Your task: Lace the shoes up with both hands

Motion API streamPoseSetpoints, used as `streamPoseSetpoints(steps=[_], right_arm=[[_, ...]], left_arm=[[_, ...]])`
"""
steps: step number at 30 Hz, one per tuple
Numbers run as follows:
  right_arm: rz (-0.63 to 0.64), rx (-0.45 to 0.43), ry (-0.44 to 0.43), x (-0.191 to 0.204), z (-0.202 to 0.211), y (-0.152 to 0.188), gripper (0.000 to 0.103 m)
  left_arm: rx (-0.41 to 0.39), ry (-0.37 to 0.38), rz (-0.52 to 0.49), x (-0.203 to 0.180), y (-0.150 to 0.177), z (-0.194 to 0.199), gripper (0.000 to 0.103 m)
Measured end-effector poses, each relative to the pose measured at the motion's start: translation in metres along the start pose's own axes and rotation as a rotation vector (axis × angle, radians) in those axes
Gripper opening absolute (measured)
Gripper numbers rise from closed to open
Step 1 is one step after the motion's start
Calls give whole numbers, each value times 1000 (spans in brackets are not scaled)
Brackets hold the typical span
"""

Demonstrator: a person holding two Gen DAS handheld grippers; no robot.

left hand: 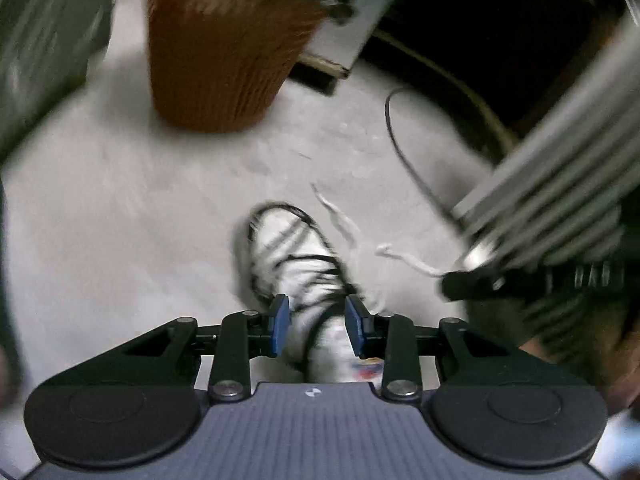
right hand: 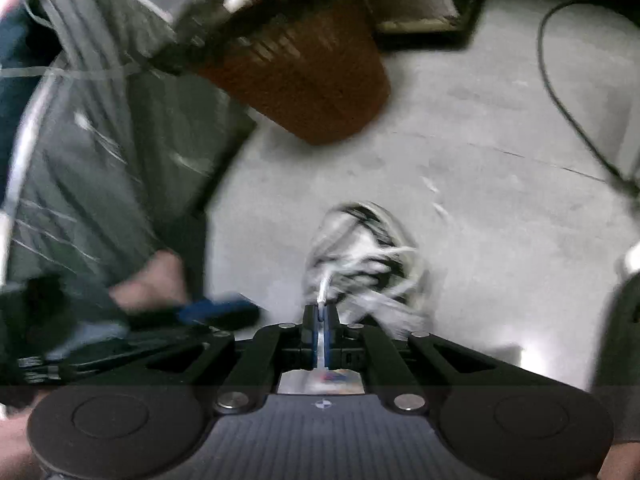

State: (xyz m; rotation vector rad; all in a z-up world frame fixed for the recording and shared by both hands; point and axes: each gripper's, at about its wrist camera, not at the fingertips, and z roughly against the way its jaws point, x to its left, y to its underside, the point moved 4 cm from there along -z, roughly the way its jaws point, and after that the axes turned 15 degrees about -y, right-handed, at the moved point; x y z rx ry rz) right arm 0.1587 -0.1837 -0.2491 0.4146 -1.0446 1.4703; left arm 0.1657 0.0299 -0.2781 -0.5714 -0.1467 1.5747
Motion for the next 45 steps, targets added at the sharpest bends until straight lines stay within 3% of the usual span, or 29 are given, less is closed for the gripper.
streamPoseSetpoints(steps=[3,7,11,18,24,36,45], right_arm=[[2,-48,-67,7,2,0,4],[65,-4,-48,14,-4,-1,4],[81,-3,-60,18,-7,0,4],[117,6,-77,23,-8,0,4],[130,15,-103,27,-10,1,4],[135,23,-89,26,-9,1,4],[142,49,-92,26,-16,6,4]], left_arm=[[-1,98,170,12,1,2,34],[9,186,310,25,-1,2,34],[88,303,444,31,-2,-8,34],[175,326,572,36,10,-24,34],[223,376,616,30,11,-33,34],[197,417,759,50,17,-33,34],[213,468,768,44,17,-35,34]])
